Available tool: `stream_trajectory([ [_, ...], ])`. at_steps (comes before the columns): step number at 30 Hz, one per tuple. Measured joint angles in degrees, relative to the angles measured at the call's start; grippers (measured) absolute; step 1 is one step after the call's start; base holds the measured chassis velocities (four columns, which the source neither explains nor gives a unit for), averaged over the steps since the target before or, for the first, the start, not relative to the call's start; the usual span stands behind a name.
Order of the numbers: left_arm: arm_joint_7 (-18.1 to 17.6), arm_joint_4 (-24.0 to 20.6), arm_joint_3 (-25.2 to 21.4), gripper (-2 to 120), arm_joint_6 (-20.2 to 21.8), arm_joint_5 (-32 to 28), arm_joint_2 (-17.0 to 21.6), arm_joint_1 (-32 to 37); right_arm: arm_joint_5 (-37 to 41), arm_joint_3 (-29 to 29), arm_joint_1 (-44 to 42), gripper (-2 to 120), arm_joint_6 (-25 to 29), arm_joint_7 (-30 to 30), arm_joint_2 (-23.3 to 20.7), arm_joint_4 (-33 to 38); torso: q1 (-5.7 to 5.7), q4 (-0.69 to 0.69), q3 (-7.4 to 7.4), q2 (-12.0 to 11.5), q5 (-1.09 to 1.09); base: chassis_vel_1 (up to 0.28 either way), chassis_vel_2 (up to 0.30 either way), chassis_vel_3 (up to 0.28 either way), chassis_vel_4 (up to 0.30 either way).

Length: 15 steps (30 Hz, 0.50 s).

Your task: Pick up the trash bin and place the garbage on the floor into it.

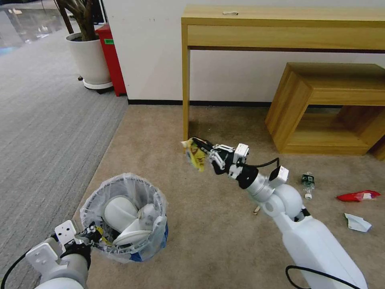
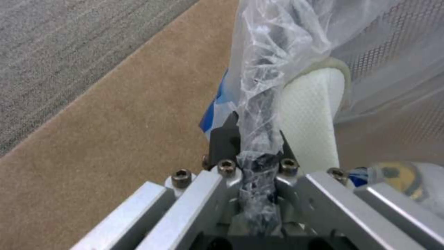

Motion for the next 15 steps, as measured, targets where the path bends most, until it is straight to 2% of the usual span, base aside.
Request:
stream_trajectory([
  [1, 0.0, 0.0, 0.0, 1, 0.0, 0.0, 0.0, 0.0, 0.0, 0.0, 0.0, 0, 0.0, 0.0, 0.0, 0.0, 0.0, 0.0, 0.0, 0.0, 0.0, 0.0, 0.0, 0.0, 0.0],
  [5, 0.74, 0.0, 0.51, 1, 0.02, 0.99, -0.17, 0.09, -2.62, -11.08, 1.57, 0, 2.29, -0.56, 2.63, -3.17, 0.0, 0.0, 0.0, 0.0, 0.02, 0.0, 0.0, 0.0, 0.0],
  [6, 0.74, 0.0, 0.51, 1, 0.02, 0.99, -0.17, 0.09, -2.62, -11.08, 1.57, 0, 2.29, -0.56, 2.63, -3.17, 0.0, 0.0, 0.0, 0.0, 0.02, 0.0, 0.0, 0.0, 0.0],
  [9, 0.83, 0.0, 0.34, 1, 0.02, 1.07, -0.16, 0.13, -4.81, -16.59, 4.93, 0, 2.98, -0.58, 4.25, -6.41, 0.0, 0.02, 0.01, 0.0, -0.01, 0.0, 0.0, 0.0, 0.0],
  [15, 0.92, 0.0, 0.59, 1, 0.21, 1.03, -0.17, 0.09, -6.6, -18.77, 7.98, 0, 2.99, 0.26, 6.69, -9.28, 0.0, 0.02, 0.0, 0.0, -0.02, 0.0, 0.0, 0.0, 0.0],
])
